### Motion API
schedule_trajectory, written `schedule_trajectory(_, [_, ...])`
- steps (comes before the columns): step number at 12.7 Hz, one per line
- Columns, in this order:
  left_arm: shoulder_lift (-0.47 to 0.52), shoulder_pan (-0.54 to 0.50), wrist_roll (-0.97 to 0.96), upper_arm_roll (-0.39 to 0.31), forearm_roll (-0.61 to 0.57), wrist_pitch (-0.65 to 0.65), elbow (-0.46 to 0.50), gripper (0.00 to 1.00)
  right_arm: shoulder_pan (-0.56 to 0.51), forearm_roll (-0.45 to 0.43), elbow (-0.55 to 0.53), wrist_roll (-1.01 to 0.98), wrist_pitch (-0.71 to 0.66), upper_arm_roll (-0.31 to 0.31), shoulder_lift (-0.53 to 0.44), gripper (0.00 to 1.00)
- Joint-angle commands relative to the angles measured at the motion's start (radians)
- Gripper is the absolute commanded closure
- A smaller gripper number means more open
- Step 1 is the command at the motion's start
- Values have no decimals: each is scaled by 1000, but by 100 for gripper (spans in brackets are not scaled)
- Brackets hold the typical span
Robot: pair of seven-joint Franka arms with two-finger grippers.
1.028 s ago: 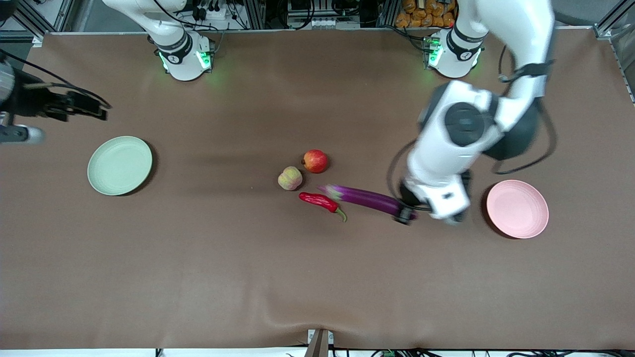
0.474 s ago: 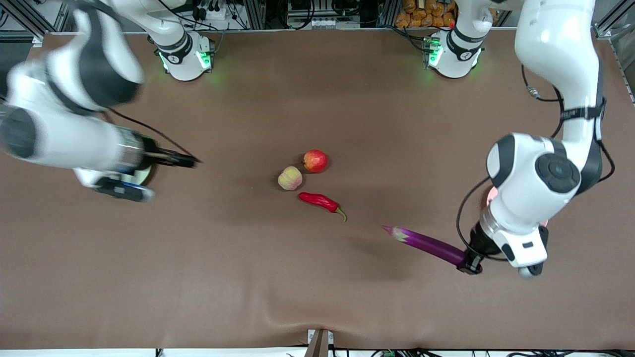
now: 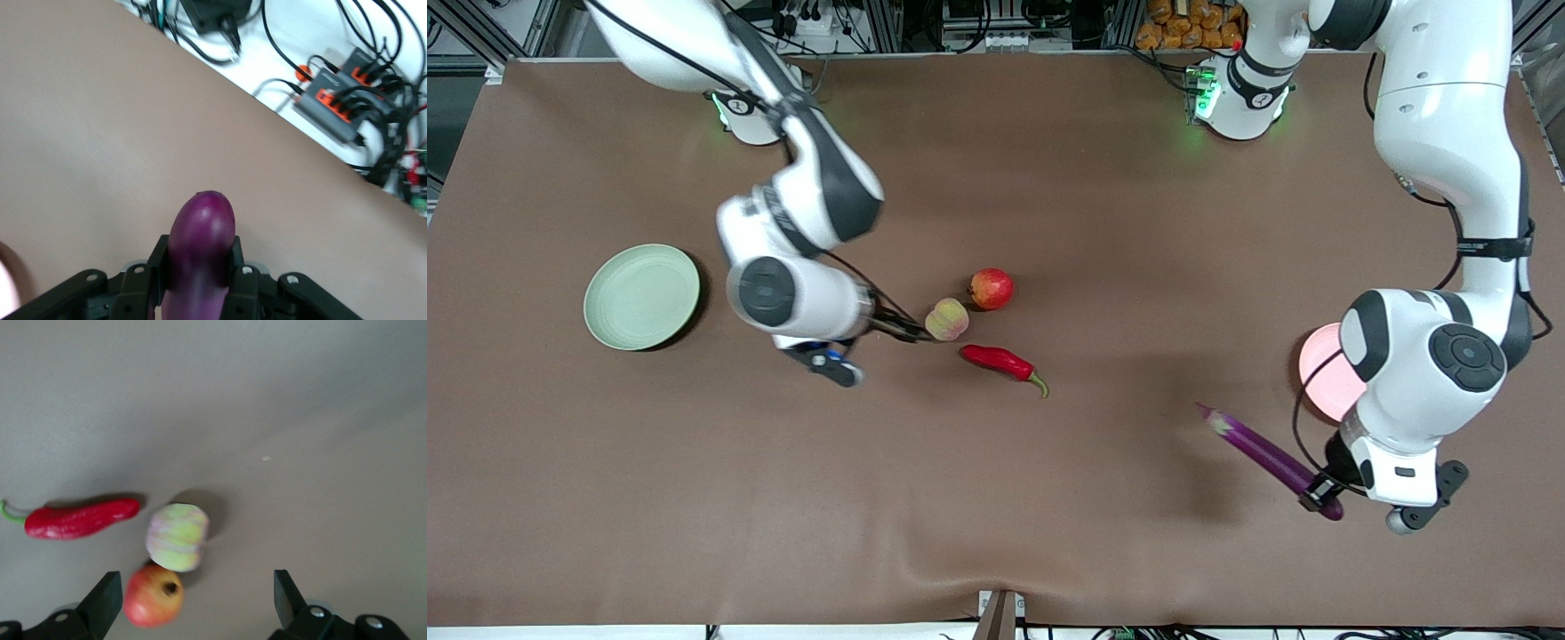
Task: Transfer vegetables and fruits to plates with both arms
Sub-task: 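Carry the eggplant toward the pink plate while the right gripper grasps the peach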
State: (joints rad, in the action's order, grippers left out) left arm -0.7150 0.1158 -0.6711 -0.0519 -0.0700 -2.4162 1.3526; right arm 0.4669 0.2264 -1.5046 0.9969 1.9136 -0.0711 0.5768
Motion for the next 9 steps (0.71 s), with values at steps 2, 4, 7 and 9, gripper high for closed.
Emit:
schedule_trajectory(2, [12, -36, 88, -16, -172, 8, 9, 98, 85, 5, -5, 117, 119, 11, 101, 0])
schedule_trajectory(4, [14, -45, 140, -16, -238, 43, 28, 98, 96, 1, -34, 117, 127, 16, 101, 0])
schedule_trajectory(7, [15, -68, 269, -16, -312, 150, 33, 98, 95, 1, -80, 135, 160, 16, 101, 0])
schedule_trajectory(9, [14, -68, 318, -16, -382, 274, 33, 96, 98, 10, -126, 149, 264, 14, 106, 0])
